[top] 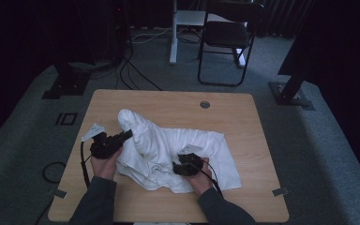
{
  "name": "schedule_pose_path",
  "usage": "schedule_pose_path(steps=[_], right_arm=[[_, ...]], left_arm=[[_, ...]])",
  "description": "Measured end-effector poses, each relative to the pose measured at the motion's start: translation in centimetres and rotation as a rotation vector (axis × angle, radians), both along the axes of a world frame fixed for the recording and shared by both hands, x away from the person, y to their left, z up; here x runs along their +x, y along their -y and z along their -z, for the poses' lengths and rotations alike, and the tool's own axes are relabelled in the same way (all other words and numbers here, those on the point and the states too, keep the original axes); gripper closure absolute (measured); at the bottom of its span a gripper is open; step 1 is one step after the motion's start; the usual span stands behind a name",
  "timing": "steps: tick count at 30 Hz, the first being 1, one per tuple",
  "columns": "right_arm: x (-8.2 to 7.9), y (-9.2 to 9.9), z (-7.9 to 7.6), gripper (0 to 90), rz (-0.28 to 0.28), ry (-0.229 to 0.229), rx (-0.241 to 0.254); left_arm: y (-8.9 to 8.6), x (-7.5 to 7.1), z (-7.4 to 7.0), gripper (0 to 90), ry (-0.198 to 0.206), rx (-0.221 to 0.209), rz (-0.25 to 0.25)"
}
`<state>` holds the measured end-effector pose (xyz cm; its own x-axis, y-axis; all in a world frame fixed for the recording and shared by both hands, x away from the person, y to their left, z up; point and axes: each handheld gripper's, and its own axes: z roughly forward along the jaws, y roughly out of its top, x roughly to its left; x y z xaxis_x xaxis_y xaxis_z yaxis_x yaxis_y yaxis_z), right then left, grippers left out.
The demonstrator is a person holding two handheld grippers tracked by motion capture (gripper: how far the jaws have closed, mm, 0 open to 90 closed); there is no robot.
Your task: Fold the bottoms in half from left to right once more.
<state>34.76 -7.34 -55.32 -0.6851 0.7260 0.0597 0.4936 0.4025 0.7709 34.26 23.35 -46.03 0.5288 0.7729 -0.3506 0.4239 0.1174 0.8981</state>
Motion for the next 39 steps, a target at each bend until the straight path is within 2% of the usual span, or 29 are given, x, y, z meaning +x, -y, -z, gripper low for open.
schedule_pose_path(steps=[5, 7, 10, 11, 12, 13, 14, 16, 18, 22, 24, 26, 29, 33, 36, 39], right_arm=[[0.1, -1.3, 0.2, 47.5, 0.012, 0.030, -0.023], [0.2, -2.3, 0.1, 47.4, 0.027, 0.048, -0.044], [0.5, -3.9, 0.1, 47.5, 0.047, 0.064, -0.051], [0.5, -3.9, 0.1, 47.5, 0.047, 0.064, -0.051], [0.6, -4.4, 0.1, 47.4, 0.051, 0.066, -0.052], [0.9, -5.8, 0.2, 47.4, 0.048, 0.080, -0.035], [1.1, -6.2, 0.3, 47.4, 0.034, 0.074, -0.016], [1.4, -6.5, 0.1, 46.2, -0.003, 0.028, 0.030], [1.3, -5.8, -0.6, 41.8, -0.025, 0.024, 0.073], [0.2, -3.1, -1.6, 38.0, -0.043, 0.071, 0.115], [-0.1, -2.1, -1.5, 38.7, -0.025, 0.079, 0.097], [-0.2, -1.2, -0.9, 39.7, -0.003, 0.071, 0.051], [-0.1, -1.2, 0.1, 40.1, -0.004, 0.048, 0.045], [0.2, -1.5, -0.3, 37.2, -0.026, 0.031, 0.035], [0.1, -0.4, -1.5, 33.5, -0.047, 0.032, 0.074], [0.3, 1.6, -3.1, 30.9, -0.023, 0.089, 0.141]], left_arm=[[1.5, 0.7, -1.2, 86.3, 0.025, 0.018, 0.047], [2.0, 0.9, -1.6, 86.3, 0.030, 0.021, 0.058], [2.9, 1.2, -2.0, 86.3, 0.040, 0.030, 0.081], [2.9, 1.2, -2.0, 86.3, 0.040, 0.030, 0.081], [3.5, 1.5, -2.2, 86.3, 0.046, 0.046, 0.093], [3.8, 1.7, -2.2, 86.3, 0.046, 0.047, 0.094], [3.9, 1.9, -2.2, 86.2, 0.042, 0.054, 0.098], [4.0, 2.1, -2.0, 86.2, 0.036, 0.055, 0.100], [3.9, 2.2, -1.9, 86.2, 0.035, 0.052, 0.101], [3.8, 2.3, -1.8, 86.2, 0.033, 0.051, 0.103], [4.0, 2.3, -1.9, 86.3, 0.033, 0.054, 0.107], [4.3, 2.3, -2.0, 86.2, 0.035, 0.053, 0.113], [5.1, 2.5, -2.1, 86.2, 0.034, 0.068, 0.124], [6.1, 2.8, -2.2, 86.2, 0.033, 0.101, 0.135], [6.3, 3.0, -2.1, 86.2, 0.027, 0.106, 0.139], [6.3, 3.0, -2.1, 86.2, 0.025, 0.112, 0.139]])
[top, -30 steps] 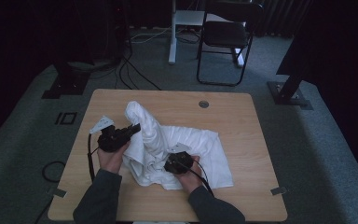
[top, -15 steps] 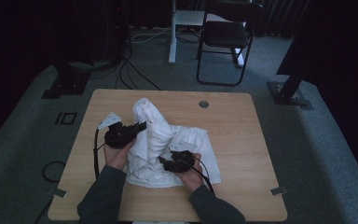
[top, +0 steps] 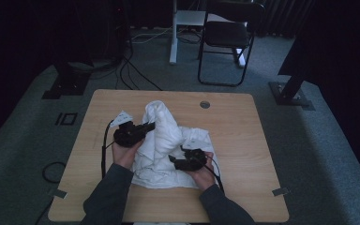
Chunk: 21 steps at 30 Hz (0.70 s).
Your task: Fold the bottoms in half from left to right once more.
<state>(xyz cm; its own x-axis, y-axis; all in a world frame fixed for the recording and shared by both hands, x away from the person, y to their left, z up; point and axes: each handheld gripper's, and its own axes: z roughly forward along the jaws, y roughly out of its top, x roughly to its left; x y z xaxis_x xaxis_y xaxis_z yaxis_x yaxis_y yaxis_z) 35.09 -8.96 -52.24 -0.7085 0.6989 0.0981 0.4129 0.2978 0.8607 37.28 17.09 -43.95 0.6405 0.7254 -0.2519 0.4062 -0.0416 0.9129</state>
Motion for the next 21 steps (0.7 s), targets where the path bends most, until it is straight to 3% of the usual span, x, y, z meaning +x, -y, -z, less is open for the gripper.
schedule_pose_path(steps=[4, 8, 11, 13, 15, 21], right_arm=[[2.1, 2.7, -1.2, 26.1, 0.057, -0.030, 0.124], [4.1, 2.8, -1.4, 26.8, 0.026, -0.056, 0.120], [4.5, 2.4, -1.5, 45.8, -0.034, -0.073, 0.096], [4.1, 2.3, -1.7, 63.2, -0.073, -0.057, 0.069], [3.4, 2.3, -2.1, 75.0, -0.079, -0.023, 0.049], [2.7, 2.2, -4.0, 85.0, -0.123, 0.011, 0.093]], left_arm=[[0.1, 0.0, 0.0, 86.2, 0.001, 0.003, 0.000], [0.4, 0.2, -0.1, 86.2, -0.004, 0.013, 0.001], [0.9, 0.3, -0.2, 86.1, -0.002, 0.029, 0.003], [1.2, 0.3, -0.2, 86.1, 0.002, 0.045, 0.006], [1.7, 0.2, 0.0, 85.9, 0.010, 0.075, 0.008], [3.0, -0.1, 1.1, 82.0, 0.006, 0.124, 0.037]])
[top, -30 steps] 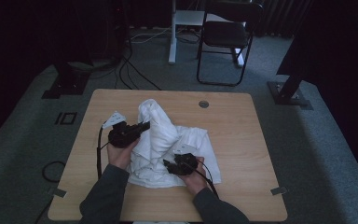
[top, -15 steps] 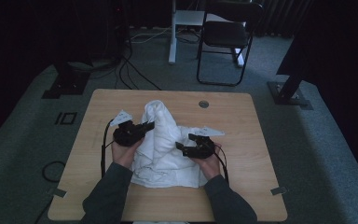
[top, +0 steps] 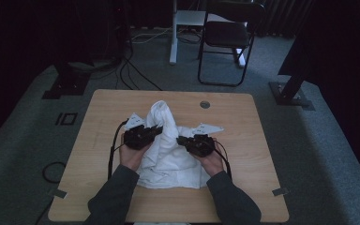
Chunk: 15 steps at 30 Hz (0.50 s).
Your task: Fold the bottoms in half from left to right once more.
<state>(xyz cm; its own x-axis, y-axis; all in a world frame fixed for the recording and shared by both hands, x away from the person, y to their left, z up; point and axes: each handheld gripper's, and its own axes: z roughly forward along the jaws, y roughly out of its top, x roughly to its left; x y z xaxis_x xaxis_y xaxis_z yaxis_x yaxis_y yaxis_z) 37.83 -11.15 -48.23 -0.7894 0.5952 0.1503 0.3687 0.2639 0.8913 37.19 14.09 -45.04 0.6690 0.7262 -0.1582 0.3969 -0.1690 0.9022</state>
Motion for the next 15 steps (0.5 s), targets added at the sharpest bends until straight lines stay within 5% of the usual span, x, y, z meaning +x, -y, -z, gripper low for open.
schedule_pose_path(steps=[3, 6, 10, 15], right_arm=[[0.0, -0.5, -0.4, 86.7, -0.017, 0.007, -0.006], [0.1, -1.0, -0.7, 87.2, -0.016, 0.003, -0.007], [0.0, -1.3, -1.1, 87.4, -0.013, 0.008, 0.002], [-0.3, -2.0, -1.8, 87.7, -0.013, 0.025, 0.009]], left_arm=[[0.5, -0.2, 0.6, 71.4, 0.002, 0.021, 0.014], [1.0, -1.0, 1.1, 56.9, 0.040, 0.089, 0.011], [2.3, -2.4, 1.8, 37.7, 0.105, 0.216, -0.033], [3.8, -2.9, 2.9, 25.3, 0.138, 0.303, -0.106]])
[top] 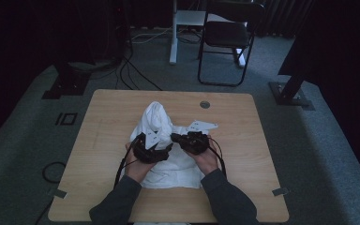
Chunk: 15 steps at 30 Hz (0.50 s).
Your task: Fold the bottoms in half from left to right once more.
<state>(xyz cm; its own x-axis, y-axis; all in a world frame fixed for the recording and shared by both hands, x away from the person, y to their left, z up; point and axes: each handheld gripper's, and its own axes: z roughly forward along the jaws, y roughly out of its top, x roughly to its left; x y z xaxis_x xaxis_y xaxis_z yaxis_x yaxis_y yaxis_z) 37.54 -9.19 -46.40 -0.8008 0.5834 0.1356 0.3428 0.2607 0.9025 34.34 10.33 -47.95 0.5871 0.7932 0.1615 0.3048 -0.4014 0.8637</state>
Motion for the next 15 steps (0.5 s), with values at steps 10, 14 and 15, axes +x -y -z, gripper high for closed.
schedule_pose_path(steps=[10, 14, 15], right_arm=[[-0.7, 0.7, 0.1, 60.7, 0.042, 0.011, 0.078], [-1.7, 1.7, 1.8, 53.9, 0.141, -0.030, 0.062], [-2.0, 1.5, 2.6, 52.6, 0.153, -0.041, 0.025]], left_arm=[[-0.4, 0.7, 0.8, 73.4, -0.029, 0.020, -0.043], [-1.0, 0.7, 0.2, 74.8, -0.019, -0.002, -0.049], [-1.2, 0.8, -0.1, 74.8, -0.020, -0.008, -0.051]])
